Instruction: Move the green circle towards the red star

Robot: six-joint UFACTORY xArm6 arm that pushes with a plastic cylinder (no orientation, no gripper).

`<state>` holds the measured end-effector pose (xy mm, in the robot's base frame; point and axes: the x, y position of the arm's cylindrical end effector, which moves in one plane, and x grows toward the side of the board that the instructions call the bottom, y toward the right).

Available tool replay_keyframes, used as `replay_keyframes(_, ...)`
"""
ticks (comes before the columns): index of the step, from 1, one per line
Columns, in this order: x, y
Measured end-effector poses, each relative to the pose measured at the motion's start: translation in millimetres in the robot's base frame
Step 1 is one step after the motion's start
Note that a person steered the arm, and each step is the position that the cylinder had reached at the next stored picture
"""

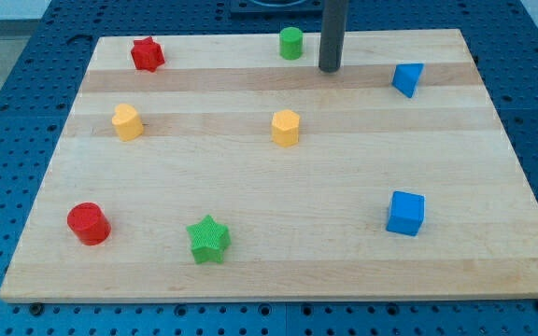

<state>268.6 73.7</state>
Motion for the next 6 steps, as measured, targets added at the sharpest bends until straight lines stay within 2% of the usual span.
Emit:
replay_keyframes(1,-14,3)
replay_keyframes(2,-50,-10)
replay_keyframes(5,-48,-145)
replay_keyframes(6,-65,-151)
